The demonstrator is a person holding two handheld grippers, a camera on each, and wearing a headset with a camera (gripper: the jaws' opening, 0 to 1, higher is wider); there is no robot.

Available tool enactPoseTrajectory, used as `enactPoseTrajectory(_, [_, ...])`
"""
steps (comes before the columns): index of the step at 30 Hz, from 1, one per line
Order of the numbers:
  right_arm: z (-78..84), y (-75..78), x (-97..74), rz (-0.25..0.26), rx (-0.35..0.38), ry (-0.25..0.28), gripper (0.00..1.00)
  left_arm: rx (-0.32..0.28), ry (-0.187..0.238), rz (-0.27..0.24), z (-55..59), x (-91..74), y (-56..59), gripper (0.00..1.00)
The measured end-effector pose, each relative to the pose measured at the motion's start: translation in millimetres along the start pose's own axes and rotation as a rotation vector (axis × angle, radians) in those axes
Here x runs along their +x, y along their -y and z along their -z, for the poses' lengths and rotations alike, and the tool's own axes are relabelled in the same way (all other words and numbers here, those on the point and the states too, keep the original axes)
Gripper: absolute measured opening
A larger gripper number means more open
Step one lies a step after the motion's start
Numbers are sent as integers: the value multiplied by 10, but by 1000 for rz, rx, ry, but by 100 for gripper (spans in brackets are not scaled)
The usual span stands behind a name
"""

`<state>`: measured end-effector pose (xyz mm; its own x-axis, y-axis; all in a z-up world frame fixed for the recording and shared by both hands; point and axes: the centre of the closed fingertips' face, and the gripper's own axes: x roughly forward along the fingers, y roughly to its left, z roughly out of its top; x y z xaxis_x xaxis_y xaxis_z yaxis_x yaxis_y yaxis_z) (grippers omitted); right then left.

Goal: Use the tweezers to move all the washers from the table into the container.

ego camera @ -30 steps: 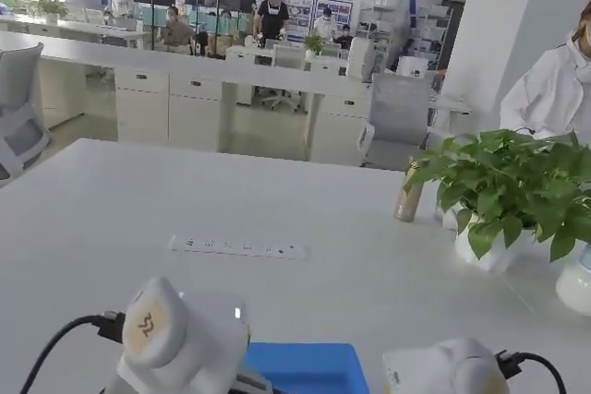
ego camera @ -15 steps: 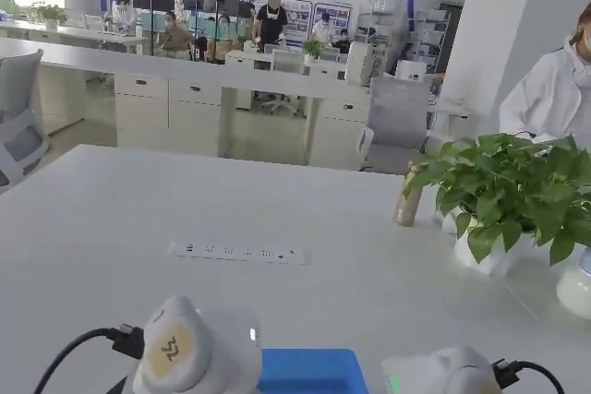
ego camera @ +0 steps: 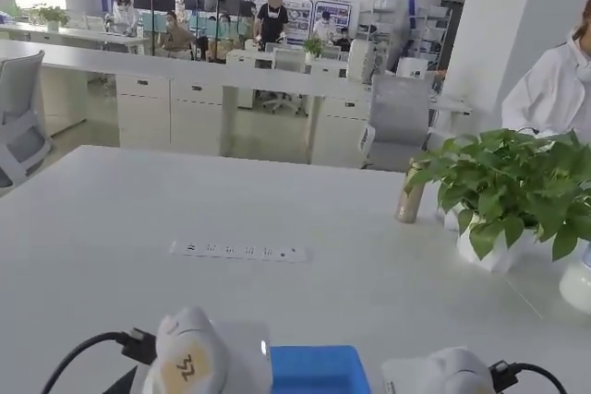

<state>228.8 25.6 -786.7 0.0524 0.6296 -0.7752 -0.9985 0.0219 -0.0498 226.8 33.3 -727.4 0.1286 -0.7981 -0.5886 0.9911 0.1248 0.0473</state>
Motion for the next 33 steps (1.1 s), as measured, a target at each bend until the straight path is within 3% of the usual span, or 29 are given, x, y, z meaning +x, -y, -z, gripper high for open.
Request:
enactPoseTrajectory(11, [51, -1, 45, -2, 17, -7, 3, -18, -35, 7, 58, 43, 19, 0])
enactPoseTrajectory(26, [244, -191, 299, -40, 49, -31, 4, -22, -122, 46, 362, 204, 192, 0])
enactPoseTrajectory(33, [262, -214, 349, -17, 75, -35, 4, -52, -136, 35, 455, 215, 202, 0])
